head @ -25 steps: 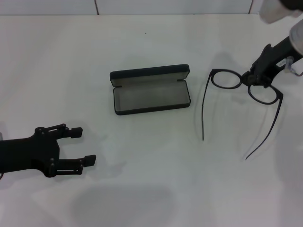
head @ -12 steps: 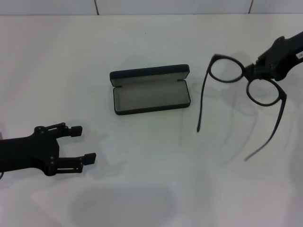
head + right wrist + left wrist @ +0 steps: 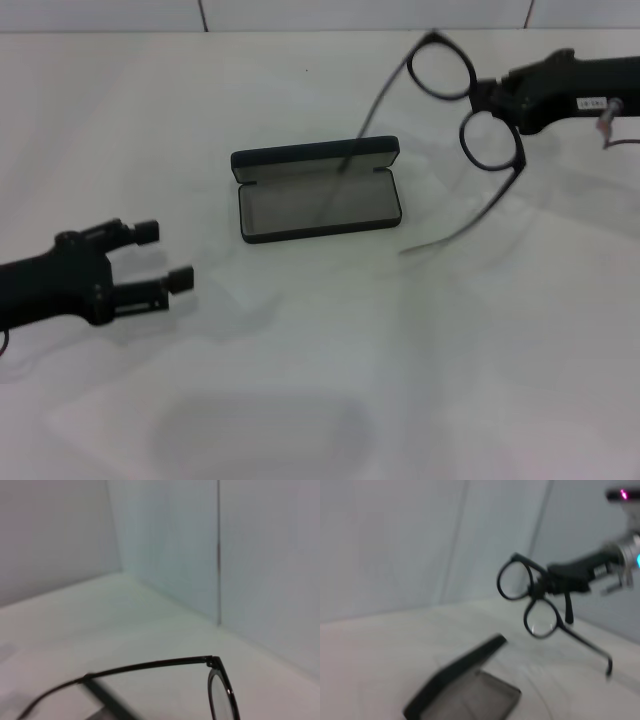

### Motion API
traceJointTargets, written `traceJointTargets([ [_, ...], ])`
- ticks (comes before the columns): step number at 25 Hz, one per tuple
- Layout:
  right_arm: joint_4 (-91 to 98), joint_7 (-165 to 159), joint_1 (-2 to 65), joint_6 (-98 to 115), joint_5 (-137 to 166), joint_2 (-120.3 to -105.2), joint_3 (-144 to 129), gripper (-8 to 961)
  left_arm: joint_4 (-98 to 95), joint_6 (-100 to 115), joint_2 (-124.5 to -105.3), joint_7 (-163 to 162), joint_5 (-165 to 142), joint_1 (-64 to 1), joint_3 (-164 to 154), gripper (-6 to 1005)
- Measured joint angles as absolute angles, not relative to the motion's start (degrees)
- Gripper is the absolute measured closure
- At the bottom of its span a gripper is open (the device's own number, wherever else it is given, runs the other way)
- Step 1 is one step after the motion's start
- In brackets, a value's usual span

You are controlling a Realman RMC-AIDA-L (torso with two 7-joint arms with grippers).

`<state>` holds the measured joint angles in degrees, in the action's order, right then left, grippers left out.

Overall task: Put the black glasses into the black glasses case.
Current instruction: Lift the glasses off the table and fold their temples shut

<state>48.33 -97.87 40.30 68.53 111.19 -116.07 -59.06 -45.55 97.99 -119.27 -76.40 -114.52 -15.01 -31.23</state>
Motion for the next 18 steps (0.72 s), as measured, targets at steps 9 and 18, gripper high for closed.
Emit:
traceJointTargets([
  [9, 48.20, -84.95, 35.09, 62.83, 92.02, -116.12, -67.80, 903, -43.53, 97.65, -119.32, -76.37, -111.02, -15.24, -28.97, 114],
  [18, 47.63, -78.99, 33.54, 65.95, 83.86, -116.03, -68.32, 903, -41.48, 97.66, -119.27, -80.32, -102.65, -15.35, -28.90, 113],
])
